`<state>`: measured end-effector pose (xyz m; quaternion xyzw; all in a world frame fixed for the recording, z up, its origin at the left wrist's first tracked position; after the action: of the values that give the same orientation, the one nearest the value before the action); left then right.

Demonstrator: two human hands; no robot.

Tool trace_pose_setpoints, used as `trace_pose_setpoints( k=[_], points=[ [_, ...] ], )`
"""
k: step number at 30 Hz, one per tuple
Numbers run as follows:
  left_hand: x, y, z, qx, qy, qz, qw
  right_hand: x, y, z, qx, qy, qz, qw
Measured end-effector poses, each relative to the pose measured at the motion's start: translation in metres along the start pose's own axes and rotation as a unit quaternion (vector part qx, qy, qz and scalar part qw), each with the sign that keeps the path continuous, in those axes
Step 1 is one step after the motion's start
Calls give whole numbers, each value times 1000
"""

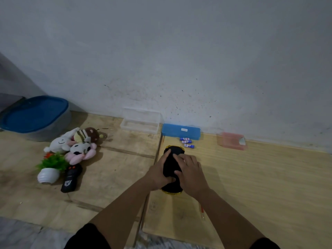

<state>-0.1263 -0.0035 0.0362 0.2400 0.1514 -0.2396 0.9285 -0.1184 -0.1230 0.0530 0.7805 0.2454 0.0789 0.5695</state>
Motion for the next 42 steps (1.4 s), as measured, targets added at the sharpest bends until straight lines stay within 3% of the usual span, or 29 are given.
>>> trace_pose_setpoints(
  k=[11, 22, 32, 42],
  points=[
    [4, -6, 0, -8, -14, 12, 1000, 3, 0, 4, -2, -5, -33, 999],
    [10, -6, -5, 27, -5, 8, 1000, 0, 4, 17, 67, -20, 15, 997],
    [13, -5, 4, 40, -12, 1, 999, -2, 9, 14, 39, -9, 20, 999],
    [10, -13, -2, 20, -11, -27, 999, -6, 1, 15, 163, 8, 6, 987]
  ],
)
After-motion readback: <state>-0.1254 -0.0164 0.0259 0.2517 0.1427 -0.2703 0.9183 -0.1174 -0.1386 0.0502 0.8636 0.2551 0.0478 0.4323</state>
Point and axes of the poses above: each hand's wrist, its own x-axis towards the middle knuckle, its own y-axis out of the back of the hand, z = x × y, the point moved 6 cm from there along x, towards the middle knuckle, and after that the axes turned 14 degrees about -z, right-handed, at the moved point
